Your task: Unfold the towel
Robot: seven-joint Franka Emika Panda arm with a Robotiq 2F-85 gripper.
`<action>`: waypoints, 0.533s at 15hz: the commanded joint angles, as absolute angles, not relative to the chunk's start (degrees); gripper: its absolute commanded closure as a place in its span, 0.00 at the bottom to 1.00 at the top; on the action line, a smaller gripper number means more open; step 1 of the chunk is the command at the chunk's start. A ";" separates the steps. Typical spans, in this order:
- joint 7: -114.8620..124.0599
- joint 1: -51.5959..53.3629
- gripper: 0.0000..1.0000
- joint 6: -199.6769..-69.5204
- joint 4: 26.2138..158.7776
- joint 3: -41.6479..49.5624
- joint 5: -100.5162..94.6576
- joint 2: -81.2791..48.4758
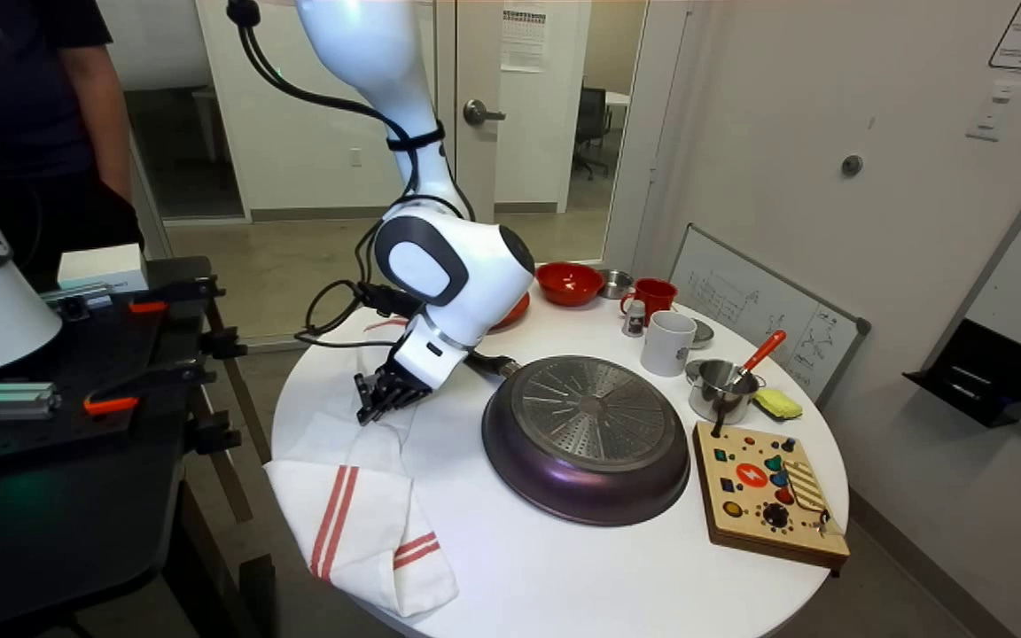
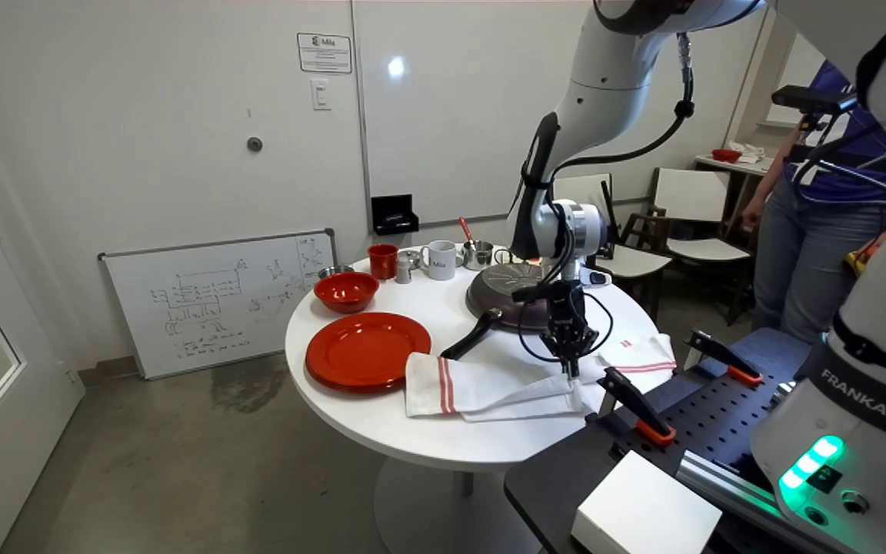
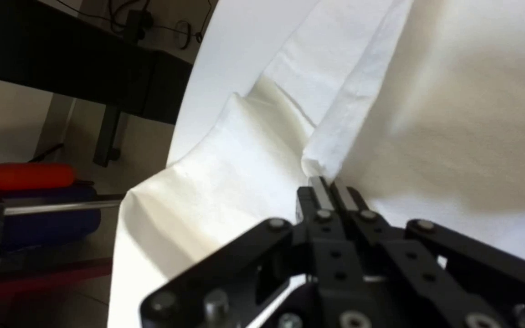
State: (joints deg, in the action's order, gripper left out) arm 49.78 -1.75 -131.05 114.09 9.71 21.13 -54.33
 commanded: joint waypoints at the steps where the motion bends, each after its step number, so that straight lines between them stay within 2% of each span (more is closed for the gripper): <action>1: 52.79 -0.60 0.95 -131.23 113.99 10.58 20.39 -53.31; 8: 65.91 7.44 0.95 -125.11 111.62 15.57 9.44 -51.44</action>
